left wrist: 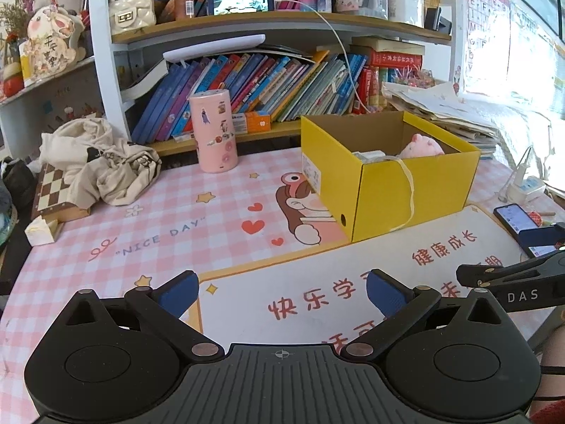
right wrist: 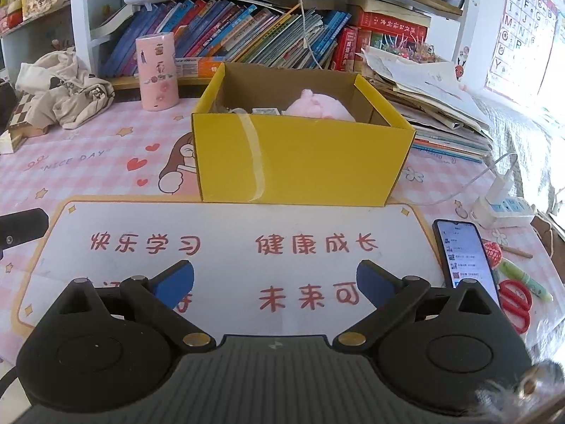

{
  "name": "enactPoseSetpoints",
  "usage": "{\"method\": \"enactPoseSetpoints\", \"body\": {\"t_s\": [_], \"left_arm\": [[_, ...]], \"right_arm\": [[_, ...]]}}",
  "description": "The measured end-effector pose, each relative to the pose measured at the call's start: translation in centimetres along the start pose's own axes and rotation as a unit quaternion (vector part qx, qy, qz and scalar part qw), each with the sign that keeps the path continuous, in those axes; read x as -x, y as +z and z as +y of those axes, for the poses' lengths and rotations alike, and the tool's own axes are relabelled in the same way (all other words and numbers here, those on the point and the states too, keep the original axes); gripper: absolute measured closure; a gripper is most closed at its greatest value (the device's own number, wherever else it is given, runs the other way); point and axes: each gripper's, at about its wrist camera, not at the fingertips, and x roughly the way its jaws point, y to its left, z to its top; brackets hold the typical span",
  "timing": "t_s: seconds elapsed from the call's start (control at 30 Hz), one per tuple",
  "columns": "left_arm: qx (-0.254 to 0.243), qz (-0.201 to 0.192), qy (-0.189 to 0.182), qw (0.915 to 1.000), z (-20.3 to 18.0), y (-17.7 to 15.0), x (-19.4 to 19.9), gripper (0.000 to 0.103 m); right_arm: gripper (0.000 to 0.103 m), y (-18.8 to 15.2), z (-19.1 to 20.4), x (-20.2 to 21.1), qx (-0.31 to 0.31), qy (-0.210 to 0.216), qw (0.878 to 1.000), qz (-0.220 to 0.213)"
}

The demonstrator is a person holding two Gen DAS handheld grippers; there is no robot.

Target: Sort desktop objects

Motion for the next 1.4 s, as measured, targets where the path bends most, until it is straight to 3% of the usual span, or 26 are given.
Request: {"method": "enactPoseSetpoints", "body": {"t_s": [0.47, 1.4], "left_arm": [[0.019, 0.025, -0.007, 0.9995, 1.3, -1.3, 0.2, 0.000], [0.010, 0.030, -0.019, 0.9993, 1.0, -2.7, 1.3, 0.000]], "right_arm": [[0.000, -1.2, 1.3, 0.6, 0.005, -0.008, 1.000, 0.011], [0.000, -2.4, 1.8, 1.6, 0.007, -0.010, 1.000, 0.021]]}}
